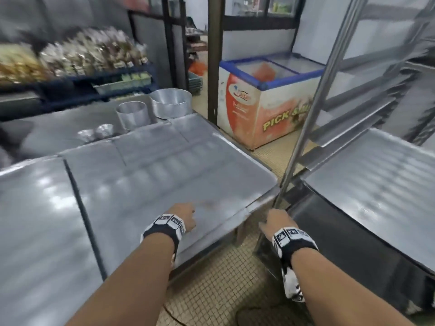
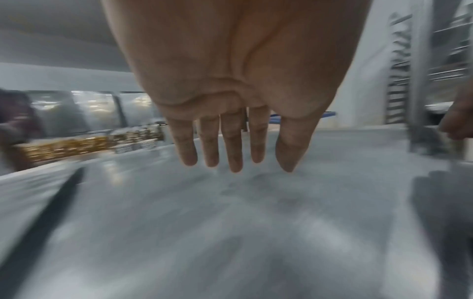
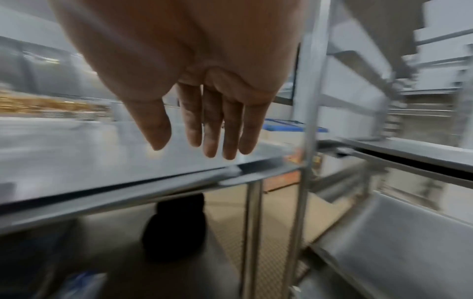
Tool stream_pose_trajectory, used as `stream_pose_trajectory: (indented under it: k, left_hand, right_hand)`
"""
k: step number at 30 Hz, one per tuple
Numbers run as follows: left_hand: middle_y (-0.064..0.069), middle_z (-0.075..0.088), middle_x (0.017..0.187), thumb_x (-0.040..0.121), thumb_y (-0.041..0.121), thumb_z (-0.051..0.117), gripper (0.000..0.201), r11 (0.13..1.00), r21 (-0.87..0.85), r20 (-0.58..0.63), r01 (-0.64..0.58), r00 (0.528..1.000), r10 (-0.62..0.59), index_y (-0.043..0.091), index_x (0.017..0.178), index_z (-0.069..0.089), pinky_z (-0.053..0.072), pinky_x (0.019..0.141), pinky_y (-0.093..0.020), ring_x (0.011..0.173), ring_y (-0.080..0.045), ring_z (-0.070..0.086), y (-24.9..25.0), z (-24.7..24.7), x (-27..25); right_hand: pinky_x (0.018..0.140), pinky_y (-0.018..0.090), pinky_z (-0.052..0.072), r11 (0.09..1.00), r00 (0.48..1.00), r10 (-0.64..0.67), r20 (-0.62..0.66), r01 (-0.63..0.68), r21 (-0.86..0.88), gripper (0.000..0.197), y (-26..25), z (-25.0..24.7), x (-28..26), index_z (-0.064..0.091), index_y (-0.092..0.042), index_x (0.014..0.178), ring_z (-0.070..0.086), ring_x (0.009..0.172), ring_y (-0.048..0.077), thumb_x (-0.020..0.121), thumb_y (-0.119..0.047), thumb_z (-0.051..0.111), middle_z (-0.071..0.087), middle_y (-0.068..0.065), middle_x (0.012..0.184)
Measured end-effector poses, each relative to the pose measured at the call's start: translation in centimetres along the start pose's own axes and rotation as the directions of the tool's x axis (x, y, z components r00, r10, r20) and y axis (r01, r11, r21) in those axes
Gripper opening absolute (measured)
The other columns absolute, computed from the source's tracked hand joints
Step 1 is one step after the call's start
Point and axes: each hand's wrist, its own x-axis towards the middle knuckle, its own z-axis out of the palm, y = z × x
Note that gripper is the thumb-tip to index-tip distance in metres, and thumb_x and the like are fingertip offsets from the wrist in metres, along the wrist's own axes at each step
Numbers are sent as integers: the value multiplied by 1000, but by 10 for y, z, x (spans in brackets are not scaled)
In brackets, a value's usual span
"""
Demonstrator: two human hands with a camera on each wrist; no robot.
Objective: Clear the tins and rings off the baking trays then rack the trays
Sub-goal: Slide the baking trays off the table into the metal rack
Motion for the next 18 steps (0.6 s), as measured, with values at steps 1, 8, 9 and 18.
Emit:
stream_pose_trajectory:
  k: [1,8,9,18]
  left_hand:
    - [-4,54,143,88,28,59,50,998,-14,-19,69,997,-69,22,137,54,44,108,-35,131,-26,51,-28,0,-15]
    - [-5,44,147,96,41,49,55,846,-148,-109,512,842,-529,24,147,39,40,110,-44,138,-29,38,-194,29,-141]
    - [-5,42,147,96,44,45,55,806,-182,-88,564,807,-584,26,147,37,37,110,-46,139,-29,34,-213,39,-159]
    - [-5,25,141,57,88,54,93,480,-361,127,800,552,-824,49,135,25,37,101,-67,132,-44,25,-275,108,-280]
  right_hand:
    - [88,38,55,996,996,-88,0,88,-17,32,-27,6,-4,65,-15,112,66,104,30,88,-33,57,68,9,114]
    - [94,35,52,833,829,-533,168,549,-67,37,-202,67,-55,64,-18,119,61,113,28,89,-38,55,64,8,124]
    - [93,36,52,812,804,-560,201,580,-58,37,-222,75,-65,64,-18,118,62,112,29,89,-39,54,64,8,124]
    - [95,32,47,748,698,-653,294,656,103,52,-320,142,-136,52,-9,129,57,117,29,88,-39,61,59,11,127]
